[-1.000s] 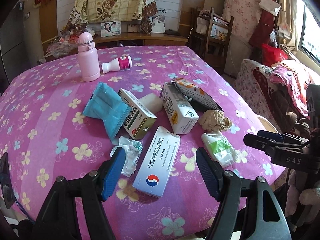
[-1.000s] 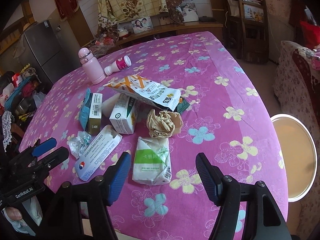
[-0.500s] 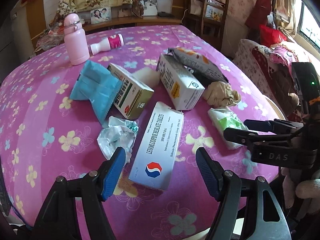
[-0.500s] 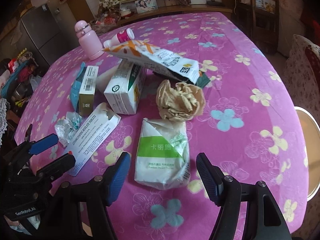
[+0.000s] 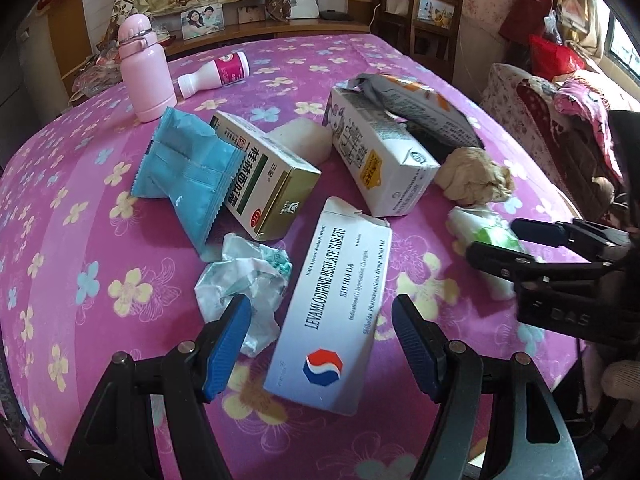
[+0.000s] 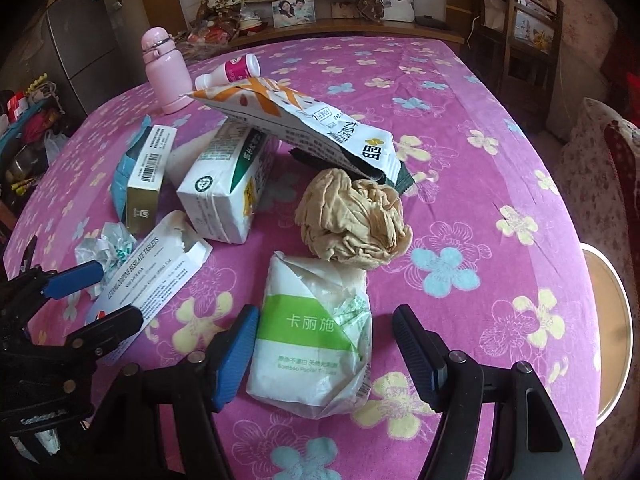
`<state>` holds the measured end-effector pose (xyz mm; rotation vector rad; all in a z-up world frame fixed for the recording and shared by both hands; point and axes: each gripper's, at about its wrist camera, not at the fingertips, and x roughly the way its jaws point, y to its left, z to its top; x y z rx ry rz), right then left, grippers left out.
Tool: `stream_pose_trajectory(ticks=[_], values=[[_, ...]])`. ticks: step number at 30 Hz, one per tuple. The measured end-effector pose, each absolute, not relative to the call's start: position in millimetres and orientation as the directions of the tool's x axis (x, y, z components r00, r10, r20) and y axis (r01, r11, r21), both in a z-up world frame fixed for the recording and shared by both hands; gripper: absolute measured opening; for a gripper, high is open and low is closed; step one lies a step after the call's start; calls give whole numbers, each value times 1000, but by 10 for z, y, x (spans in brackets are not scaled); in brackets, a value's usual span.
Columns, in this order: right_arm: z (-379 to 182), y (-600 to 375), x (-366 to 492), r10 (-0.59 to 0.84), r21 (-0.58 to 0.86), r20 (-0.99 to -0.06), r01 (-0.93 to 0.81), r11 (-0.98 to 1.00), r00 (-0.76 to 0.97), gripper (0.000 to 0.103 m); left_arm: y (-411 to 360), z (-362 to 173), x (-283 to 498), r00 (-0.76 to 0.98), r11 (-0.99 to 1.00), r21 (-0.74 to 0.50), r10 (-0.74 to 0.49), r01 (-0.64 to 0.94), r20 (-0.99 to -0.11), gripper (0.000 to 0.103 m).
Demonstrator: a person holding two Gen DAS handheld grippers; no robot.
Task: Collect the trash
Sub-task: 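Move both tools back over the remaining trash on the bed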
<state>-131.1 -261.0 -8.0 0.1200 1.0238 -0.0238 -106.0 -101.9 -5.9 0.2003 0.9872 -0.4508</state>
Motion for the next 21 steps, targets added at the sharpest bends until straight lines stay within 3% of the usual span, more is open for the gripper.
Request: stream_pose_trajectory(ticks=[12,15,17,21], values=[[-88,-2667,-1313,22,78,-850,84,993,526,74,-1270,-128,-950,476,881,60,-195,469,-857,76],[-85,-2680,-1373,26,70,-848,62,996,529,73,-1255,-77,-993,450,872,19,-233,488,-862,76],[-79,-2740,-1446,21,59,-854,57,997,520,65,-1258,-35,-1054,433,866,-16,-266,501,-861,76],[-81,-3020,-1661,-9,48,-867,102,994,497,65,-1374,-12,-1184,375,830,-84,-337,552,-863,76]])
